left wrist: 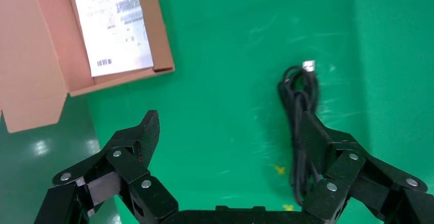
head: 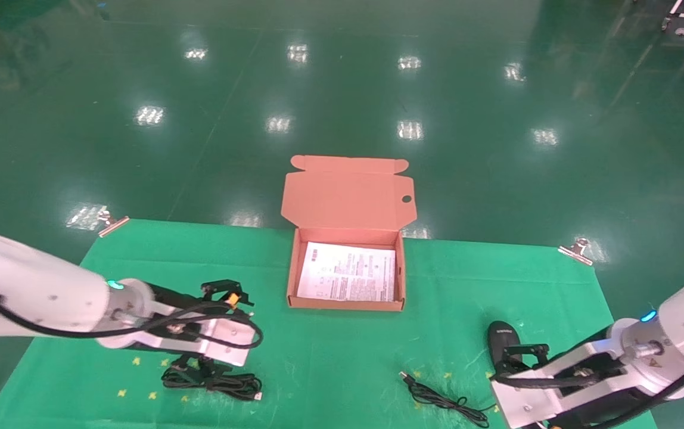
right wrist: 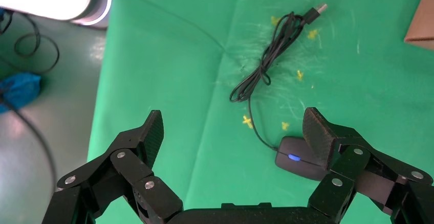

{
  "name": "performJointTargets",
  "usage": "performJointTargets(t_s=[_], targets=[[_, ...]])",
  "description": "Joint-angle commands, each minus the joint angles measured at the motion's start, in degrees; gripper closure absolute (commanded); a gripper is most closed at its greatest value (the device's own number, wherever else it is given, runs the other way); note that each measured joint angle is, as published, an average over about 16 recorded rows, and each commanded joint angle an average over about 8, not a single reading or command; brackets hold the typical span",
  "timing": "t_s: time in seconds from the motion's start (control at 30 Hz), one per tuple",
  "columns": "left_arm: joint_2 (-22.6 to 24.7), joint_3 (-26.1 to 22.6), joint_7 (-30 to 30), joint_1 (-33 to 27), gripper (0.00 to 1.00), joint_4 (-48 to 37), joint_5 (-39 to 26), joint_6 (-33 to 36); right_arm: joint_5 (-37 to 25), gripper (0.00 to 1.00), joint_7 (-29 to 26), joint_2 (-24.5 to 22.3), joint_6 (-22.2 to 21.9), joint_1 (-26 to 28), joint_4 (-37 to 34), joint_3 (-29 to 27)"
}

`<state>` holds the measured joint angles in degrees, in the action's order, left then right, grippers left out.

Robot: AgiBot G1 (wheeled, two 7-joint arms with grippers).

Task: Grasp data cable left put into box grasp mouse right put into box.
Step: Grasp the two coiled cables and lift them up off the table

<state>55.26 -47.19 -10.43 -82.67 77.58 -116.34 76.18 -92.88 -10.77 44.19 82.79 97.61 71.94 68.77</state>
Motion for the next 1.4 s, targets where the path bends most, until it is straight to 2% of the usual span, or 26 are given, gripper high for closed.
performJointTargets(t_s=[0.03, 0.23, 0.43, 0.73, 1.03, 1.4], targets=[[1.11, -0.87, -0.66, 0.7, 0.0, -0.03, -2.74, -1.47, -0.73, 0.0, -0.67, 0.48, -1.57, -0.95, -1.02, 0.21], [3.04, -2.78, -4.07, 2.77, 0.0, -0.46, -8.73, -2.97, -0.16, 0.0, -0.74, 2.0, -5.8, -4.02, -5.81, 0.0], [3.85, -3.97, -6.8, 4.03, 0.0, -1.8, -10.82, -1.53, -0.67, 0.0, 0.8, 3.45, -11.08, -7.1, -9.21, -0.14], [5.27, -4.12, -7.99, 4.23, 0.0, -9.16, -10.13, -0.67, -1.44, 0.0, 3.86, 5.35, -18.31, -11.1, -11.75, -0.38], [6.97, -2.89, -7.66, 3.8, 0.0, -19.59, -8.92, -3.89, -3.99, 0.0, 5.75, 7.55, -23.93, -13.77, -13.53, 0.18], [9.49, -2.17, -4.76, 2.42, 0.0, -30.3, -7.27, -6.19, -6.82, 0.0, 4.92, 9.7, -28.52, -15.53, -15.17, 0.73]])
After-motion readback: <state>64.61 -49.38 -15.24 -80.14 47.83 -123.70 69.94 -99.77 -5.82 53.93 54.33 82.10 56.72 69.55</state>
